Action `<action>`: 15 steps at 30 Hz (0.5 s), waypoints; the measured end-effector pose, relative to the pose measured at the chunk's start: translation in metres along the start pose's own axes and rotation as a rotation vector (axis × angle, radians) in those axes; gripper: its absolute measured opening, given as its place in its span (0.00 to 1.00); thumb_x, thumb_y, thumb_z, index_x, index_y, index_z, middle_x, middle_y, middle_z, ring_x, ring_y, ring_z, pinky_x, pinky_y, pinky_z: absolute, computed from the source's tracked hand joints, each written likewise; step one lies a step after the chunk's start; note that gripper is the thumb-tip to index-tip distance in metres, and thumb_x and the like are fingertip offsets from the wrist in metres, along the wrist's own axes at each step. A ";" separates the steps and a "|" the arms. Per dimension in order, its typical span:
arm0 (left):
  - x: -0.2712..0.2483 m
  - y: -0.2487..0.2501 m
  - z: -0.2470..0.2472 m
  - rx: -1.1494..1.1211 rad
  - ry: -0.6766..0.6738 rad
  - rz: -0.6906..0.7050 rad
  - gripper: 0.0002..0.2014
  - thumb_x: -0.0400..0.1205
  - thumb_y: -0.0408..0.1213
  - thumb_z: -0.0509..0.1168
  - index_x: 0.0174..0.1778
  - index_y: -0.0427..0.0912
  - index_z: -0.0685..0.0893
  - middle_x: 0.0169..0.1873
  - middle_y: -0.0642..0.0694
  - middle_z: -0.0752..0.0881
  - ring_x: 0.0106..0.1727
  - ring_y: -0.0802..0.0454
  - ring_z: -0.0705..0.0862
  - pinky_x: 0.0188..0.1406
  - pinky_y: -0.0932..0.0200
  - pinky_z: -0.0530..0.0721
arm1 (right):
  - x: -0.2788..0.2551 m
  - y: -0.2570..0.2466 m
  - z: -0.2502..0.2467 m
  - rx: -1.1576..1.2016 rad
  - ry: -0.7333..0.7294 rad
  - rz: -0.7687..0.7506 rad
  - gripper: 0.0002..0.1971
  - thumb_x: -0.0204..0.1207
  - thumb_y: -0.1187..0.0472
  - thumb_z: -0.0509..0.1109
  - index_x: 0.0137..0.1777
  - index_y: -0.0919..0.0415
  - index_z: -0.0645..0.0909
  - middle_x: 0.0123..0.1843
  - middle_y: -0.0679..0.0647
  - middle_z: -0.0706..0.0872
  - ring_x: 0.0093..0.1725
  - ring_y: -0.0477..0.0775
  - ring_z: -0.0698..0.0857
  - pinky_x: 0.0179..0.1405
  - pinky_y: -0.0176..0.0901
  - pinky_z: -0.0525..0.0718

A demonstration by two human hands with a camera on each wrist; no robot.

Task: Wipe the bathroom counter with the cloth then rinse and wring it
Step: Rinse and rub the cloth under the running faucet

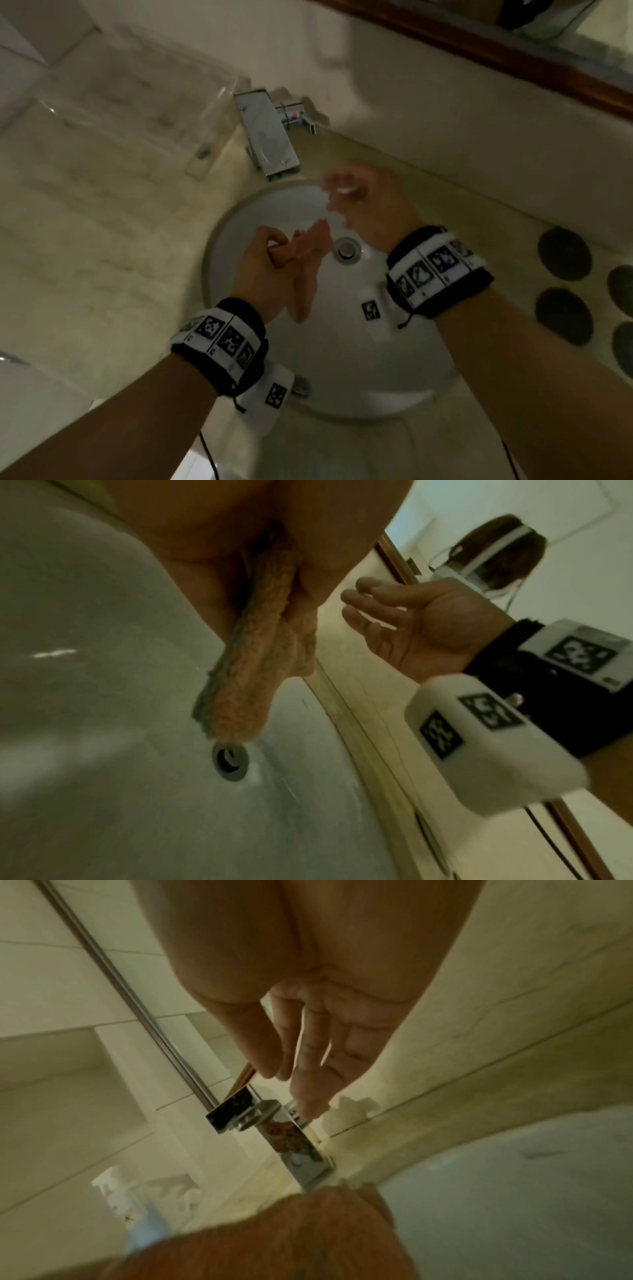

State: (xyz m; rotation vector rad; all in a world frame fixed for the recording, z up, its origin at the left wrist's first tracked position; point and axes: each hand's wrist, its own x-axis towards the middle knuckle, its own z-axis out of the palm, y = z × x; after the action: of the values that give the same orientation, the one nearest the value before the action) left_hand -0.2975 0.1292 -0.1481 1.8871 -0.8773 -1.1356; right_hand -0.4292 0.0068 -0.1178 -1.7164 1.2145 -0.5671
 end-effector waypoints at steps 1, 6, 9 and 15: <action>0.006 -0.001 0.000 -0.027 0.021 -0.017 0.12 0.78 0.20 0.62 0.53 0.39 0.74 0.27 0.54 0.83 0.22 0.73 0.81 0.25 0.72 0.79 | 0.016 -0.004 0.004 -0.014 -0.024 -0.021 0.11 0.77 0.66 0.68 0.58 0.57 0.84 0.58 0.51 0.88 0.47 0.51 0.88 0.45 0.45 0.87; 0.019 0.000 0.001 -0.171 0.051 -0.067 0.13 0.79 0.23 0.65 0.57 0.41 0.80 0.38 0.53 0.86 0.28 0.74 0.84 0.28 0.73 0.81 | 0.063 -0.022 0.015 -0.033 -0.092 -0.054 0.18 0.77 0.68 0.62 0.65 0.58 0.80 0.66 0.51 0.83 0.62 0.51 0.84 0.61 0.57 0.85; 0.028 -0.001 -0.001 -0.188 0.049 -0.083 0.08 0.78 0.27 0.67 0.46 0.45 0.84 0.34 0.55 0.87 0.30 0.68 0.85 0.36 0.61 0.83 | 0.070 -0.025 0.019 -0.076 -0.110 -0.083 0.18 0.78 0.67 0.61 0.67 0.60 0.80 0.65 0.53 0.85 0.62 0.51 0.84 0.63 0.55 0.84; 0.045 0.010 -0.004 -0.293 -0.006 -0.092 0.07 0.77 0.20 0.67 0.37 0.35 0.81 0.22 0.43 0.83 0.23 0.46 0.80 0.21 0.57 0.78 | 0.075 -0.026 0.011 -0.004 -0.028 -0.003 0.19 0.77 0.72 0.62 0.67 0.63 0.80 0.59 0.52 0.85 0.61 0.48 0.84 0.65 0.50 0.83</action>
State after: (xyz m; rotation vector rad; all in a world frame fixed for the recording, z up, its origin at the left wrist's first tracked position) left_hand -0.2787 0.0873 -0.1562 1.6962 -0.5942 -1.2521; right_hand -0.3781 -0.0540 -0.1107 -1.7243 1.1939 -0.5409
